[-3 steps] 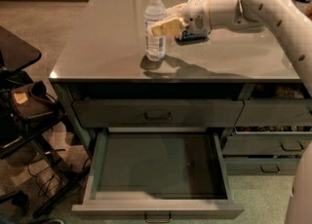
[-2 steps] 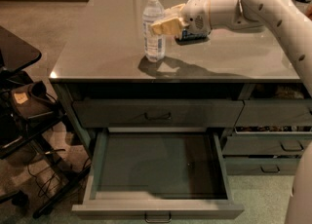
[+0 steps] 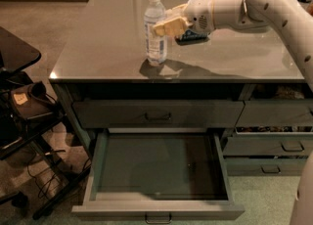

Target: Place blue plastic bottle into middle drawer

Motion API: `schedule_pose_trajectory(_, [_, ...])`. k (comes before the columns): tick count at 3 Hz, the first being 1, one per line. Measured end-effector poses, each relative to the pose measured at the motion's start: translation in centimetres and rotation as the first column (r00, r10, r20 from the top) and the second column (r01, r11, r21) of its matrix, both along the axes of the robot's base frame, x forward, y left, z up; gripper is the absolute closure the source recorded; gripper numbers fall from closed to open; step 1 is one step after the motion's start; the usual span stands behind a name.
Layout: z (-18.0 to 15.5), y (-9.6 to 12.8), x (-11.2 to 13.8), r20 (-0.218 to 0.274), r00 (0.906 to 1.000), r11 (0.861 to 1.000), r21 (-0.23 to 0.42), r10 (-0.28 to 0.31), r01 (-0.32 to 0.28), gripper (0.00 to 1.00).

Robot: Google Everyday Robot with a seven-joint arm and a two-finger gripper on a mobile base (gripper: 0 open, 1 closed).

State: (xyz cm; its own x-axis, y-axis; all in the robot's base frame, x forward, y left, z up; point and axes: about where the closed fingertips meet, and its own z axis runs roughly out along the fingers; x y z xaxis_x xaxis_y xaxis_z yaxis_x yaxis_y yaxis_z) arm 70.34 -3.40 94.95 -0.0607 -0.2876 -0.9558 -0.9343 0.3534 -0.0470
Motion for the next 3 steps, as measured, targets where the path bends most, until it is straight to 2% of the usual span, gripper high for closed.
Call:
schedule_pose_trajectory(1, [2.4,-3.5,-3.3,0.014,0.9999,1.000,0.023,-0.001,0.000,1.00])
schedule_pose_trajectory(2, [6.2,-7.5,-9.7,0.073,0.9973,0.996,0.084,-0.006,0.000,1.00])
schedule_pose_trajectory(3, [6.4,-10.3,-15.3,0.125,0.9910,0.994,0.103,-0.049,0.037,1.00])
